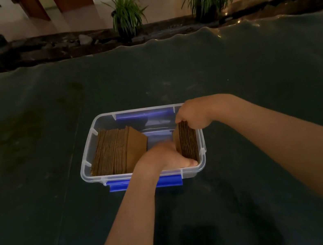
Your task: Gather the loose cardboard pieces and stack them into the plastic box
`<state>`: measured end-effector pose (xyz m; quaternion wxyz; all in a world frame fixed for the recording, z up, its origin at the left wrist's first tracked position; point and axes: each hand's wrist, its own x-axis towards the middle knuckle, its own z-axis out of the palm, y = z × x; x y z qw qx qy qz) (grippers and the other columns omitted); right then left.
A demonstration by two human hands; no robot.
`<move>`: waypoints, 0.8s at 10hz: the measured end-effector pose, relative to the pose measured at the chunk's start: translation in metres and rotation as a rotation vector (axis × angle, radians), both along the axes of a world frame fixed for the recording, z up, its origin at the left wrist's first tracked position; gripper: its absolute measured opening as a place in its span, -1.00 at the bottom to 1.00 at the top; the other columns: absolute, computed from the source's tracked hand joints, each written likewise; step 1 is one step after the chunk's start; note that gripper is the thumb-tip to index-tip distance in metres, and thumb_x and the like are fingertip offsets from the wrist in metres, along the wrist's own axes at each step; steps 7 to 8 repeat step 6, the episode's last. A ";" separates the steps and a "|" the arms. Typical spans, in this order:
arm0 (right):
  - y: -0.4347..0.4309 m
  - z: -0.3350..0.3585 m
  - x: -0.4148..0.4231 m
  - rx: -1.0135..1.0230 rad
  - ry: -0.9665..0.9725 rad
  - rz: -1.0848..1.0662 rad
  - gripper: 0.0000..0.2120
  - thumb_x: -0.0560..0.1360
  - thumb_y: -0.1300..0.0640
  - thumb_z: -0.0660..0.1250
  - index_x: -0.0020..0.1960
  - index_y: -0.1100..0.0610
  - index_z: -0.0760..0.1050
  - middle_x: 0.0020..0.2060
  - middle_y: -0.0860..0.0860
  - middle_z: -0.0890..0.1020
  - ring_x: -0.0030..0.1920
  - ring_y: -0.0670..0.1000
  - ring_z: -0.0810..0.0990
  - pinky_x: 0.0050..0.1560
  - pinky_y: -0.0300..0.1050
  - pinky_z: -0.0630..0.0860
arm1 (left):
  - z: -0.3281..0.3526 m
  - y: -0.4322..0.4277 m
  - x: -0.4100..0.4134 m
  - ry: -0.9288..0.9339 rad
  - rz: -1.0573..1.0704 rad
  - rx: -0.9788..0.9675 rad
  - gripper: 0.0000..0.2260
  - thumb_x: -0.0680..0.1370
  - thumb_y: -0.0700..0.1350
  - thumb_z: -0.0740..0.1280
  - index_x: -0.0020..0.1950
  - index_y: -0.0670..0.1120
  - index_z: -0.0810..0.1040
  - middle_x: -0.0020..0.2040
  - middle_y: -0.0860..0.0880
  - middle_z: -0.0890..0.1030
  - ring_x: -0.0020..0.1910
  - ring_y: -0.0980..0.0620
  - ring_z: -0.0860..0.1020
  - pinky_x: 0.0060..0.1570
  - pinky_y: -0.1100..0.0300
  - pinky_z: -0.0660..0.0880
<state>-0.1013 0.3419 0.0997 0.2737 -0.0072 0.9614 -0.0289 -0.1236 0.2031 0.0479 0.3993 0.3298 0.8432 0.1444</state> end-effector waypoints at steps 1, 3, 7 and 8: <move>0.000 -0.002 0.002 -0.043 0.031 -0.053 -0.72 0.51 0.29 0.12 0.14 0.19 0.51 0.05 0.15 0.60 0.03 0.12 0.57 0.07 -0.02 0.52 | 0.003 0.001 -0.001 -0.014 -0.005 -0.013 -0.64 0.34 0.21 0.38 -0.08 0.10 0.27 -0.29 0.22 0.33 -0.34 0.24 0.31 -0.39 0.33 0.18; 0.006 0.005 0.016 -0.257 0.121 -0.159 -0.61 0.51 0.32 0.13 0.31 0.12 0.41 0.27 0.14 0.51 0.23 0.13 0.48 0.25 0.01 0.42 | 0.012 -0.010 -0.001 0.092 0.017 0.048 -0.64 0.37 0.27 0.30 0.01 0.08 0.39 -0.27 0.20 0.42 -0.32 0.24 0.38 -0.36 0.34 0.24; 0.023 0.102 0.103 -1.363 0.215 -0.600 -0.67 0.54 0.10 0.21 0.29 0.08 0.45 0.21 0.03 0.60 0.17 0.01 0.60 0.14 -0.04 0.57 | 0.135 -0.060 0.001 -0.541 0.358 0.752 -0.70 0.47 0.06 0.25 0.17 0.04 0.49 0.14 -0.07 0.60 0.05 0.00 0.60 -0.12 0.12 0.59; 0.023 0.102 0.103 -1.363 0.215 -0.600 -0.67 0.54 0.10 0.21 0.29 0.08 0.45 0.21 0.03 0.60 0.17 0.01 0.60 0.14 -0.04 0.57 | 0.135 -0.060 0.001 -0.541 0.358 0.752 -0.70 0.47 0.06 0.25 0.17 0.04 0.49 0.14 -0.07 0.60 0.05 0.00 0.60 -0.12 0.12 0.59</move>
